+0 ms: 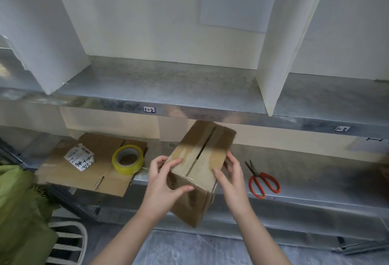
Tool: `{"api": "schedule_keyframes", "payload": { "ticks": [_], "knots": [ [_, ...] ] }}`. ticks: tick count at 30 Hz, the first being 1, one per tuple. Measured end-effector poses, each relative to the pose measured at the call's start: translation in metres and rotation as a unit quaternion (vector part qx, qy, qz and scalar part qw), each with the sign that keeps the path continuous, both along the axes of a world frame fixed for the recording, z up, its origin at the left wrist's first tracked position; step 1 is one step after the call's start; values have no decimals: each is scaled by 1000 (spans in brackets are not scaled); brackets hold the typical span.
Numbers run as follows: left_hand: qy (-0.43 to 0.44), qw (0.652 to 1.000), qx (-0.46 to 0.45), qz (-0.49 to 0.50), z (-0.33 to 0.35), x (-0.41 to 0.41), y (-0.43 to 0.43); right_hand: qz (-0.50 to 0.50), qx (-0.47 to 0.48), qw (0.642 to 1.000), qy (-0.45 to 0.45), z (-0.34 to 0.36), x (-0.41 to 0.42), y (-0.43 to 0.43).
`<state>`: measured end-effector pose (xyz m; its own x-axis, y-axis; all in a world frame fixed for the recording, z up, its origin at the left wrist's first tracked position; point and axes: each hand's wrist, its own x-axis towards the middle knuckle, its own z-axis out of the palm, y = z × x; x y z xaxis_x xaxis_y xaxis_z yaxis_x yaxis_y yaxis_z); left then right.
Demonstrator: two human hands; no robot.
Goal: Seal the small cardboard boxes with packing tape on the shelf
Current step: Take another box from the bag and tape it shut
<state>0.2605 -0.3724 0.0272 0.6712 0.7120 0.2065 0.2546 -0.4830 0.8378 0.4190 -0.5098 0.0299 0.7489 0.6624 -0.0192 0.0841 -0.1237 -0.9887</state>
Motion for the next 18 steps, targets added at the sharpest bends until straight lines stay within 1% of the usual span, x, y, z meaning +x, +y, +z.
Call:
{"api": "schedule_keyframes", "payload": {
  "ticks": [2, 3, 4, 7, 8, 9, 11, 12, 14, 18],
  "knots": [
    [11, 1000, 1, -15, -2, 3, 2, 5, -56, 997, -57, 4, 12, 10],
    [26, 999, -6, -22, -4, 5, 5, 8, -81, 994, -68, 6, 16, 15],
    [40, 999, -16, -24, -7, 8, 8, 15, -92, 993, -67, 7, 21, 19],
    [56, 997, -44, 4, -11, 19, 17, 66, -55, 996, 0, 9, 29, 22],
    [59, 997, -43, 13, -12, 22, 20, 88, -63, 994, -9, 8, 30, 21],
    [64, 997, -35, 17, -14, 25, 22, 101, -86, 990, -52, 6, 29, 19],
    [77, 997, -16, 6, -17, 28, 26, 88, -117, 976, -159, -2, 26, 19],
    [82, 997, -10, -5, -18, 28, 28, 75, -111, 973, -190, -5, 24, 19],
    [85, 996, -7, -20, -22, 26, 31, 64, -83, 972, -208, -11, 20, 21],
    [67, 997, -5, -43, -30, 14, 40, 81, -56, 978, -186, -20, 18, 23]
  ]
}}
